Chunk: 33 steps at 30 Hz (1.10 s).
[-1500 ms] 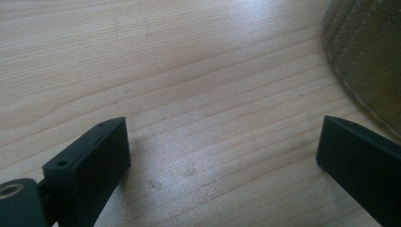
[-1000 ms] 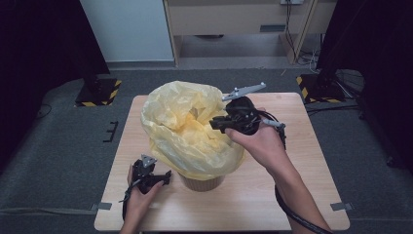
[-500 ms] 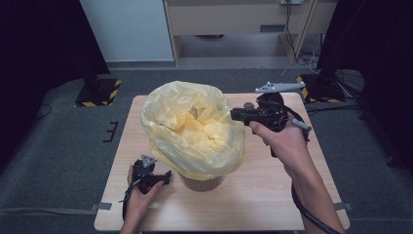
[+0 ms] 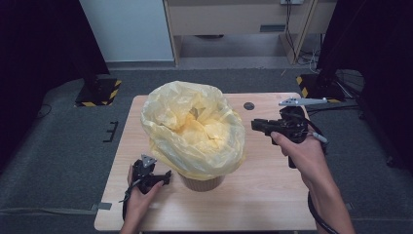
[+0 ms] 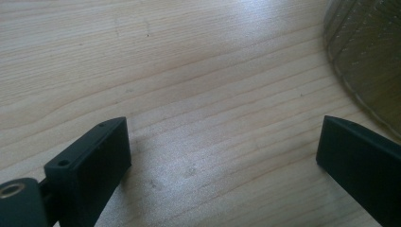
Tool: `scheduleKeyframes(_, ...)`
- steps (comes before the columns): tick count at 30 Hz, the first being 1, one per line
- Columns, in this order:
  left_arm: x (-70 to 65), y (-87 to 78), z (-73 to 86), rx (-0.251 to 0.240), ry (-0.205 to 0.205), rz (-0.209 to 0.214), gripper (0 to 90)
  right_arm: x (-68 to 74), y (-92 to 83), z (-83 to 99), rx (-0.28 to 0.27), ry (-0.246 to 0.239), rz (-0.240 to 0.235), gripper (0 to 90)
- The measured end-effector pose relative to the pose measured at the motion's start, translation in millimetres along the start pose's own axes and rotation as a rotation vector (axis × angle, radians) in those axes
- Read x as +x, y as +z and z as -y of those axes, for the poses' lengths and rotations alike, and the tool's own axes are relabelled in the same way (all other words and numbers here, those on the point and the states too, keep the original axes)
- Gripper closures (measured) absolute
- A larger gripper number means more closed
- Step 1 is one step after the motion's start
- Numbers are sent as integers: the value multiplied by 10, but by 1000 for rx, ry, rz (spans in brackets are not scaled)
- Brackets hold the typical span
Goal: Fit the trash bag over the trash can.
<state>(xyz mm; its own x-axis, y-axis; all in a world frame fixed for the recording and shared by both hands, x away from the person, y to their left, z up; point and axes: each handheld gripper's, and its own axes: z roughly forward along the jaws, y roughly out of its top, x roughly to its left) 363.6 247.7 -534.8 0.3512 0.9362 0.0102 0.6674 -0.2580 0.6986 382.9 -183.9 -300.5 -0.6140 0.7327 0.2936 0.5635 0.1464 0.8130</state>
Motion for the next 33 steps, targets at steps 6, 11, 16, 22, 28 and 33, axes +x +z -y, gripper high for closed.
scheduleKeyframes(6, 1, 5, -6, 1, -1, -3, 32, -42, 117, 180, 26, 16, -23, 760)
scheduleKeyframes(11, -4, 18, -17, 0, -9, -12, 31, -9, 254, 272, 53, 11, -47, 729)
scheduleKeyframes(16, -3, 18, -20, 2, -9, -11, 31, -44, 359, 343, 59, 34, -70, 707)
scheduleKeyframes(22, -3, 18, -21, 3, -8, -12, 33, -67, 456, 394, 62, 64, -101, 681)
scheduleKeyframes(28, -33, -77, -41, 14, 48, -24, 112, -44, 559, 396, 87, 60, -158, 887)
scheduleKeyframes(33, -2, -260, -114, -9, 25, -18, 118, 2, 555, 401, 105, 46, -120, 900)
